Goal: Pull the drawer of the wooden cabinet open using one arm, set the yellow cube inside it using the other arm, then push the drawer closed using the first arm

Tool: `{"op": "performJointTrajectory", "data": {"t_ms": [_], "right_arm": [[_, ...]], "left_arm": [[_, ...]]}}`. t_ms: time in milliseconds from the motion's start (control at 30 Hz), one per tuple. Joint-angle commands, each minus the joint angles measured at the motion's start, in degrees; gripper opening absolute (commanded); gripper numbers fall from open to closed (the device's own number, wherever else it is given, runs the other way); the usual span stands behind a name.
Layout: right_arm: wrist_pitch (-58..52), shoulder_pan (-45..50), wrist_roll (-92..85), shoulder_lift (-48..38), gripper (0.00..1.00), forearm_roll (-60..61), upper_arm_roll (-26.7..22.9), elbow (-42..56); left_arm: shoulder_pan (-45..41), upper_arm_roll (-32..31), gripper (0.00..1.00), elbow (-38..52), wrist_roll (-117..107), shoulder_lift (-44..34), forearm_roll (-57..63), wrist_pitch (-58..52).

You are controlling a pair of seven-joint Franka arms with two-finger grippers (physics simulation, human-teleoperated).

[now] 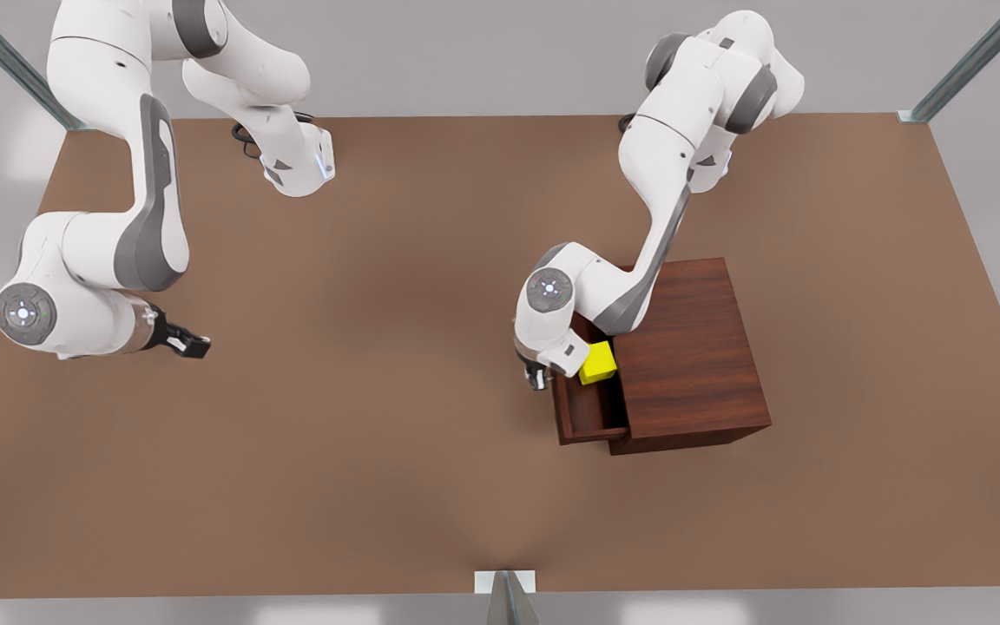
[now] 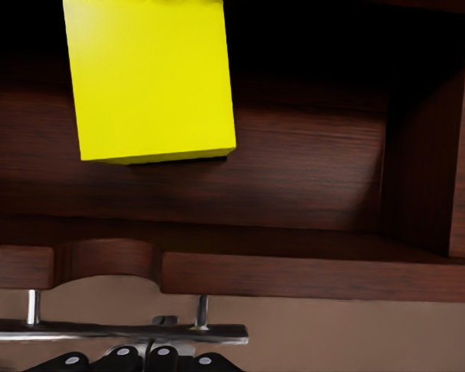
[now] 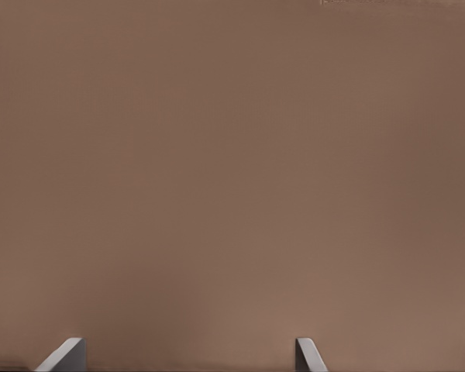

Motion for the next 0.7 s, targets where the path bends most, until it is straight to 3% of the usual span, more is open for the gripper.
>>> {"op": "performJointTrajectory", "data": {"t_ms": [0, 667], "right_arm": [[-0.04, 0.03, -20.34, 0.05, 1.0, 0.06, 0.08, 0.02], [-0.12, 0.03, -19.55, 0.23, 1.0, -0.03, 0.08, 0.02]], "left_arm": [[-0.01, 0.18, 0.0, 0.12, -35.57, -0.18, 0.29, -2.94], [0.08, 2.47, 0.0, 0.21, 2.14, -1.32, 1.69, -14.89]]}}
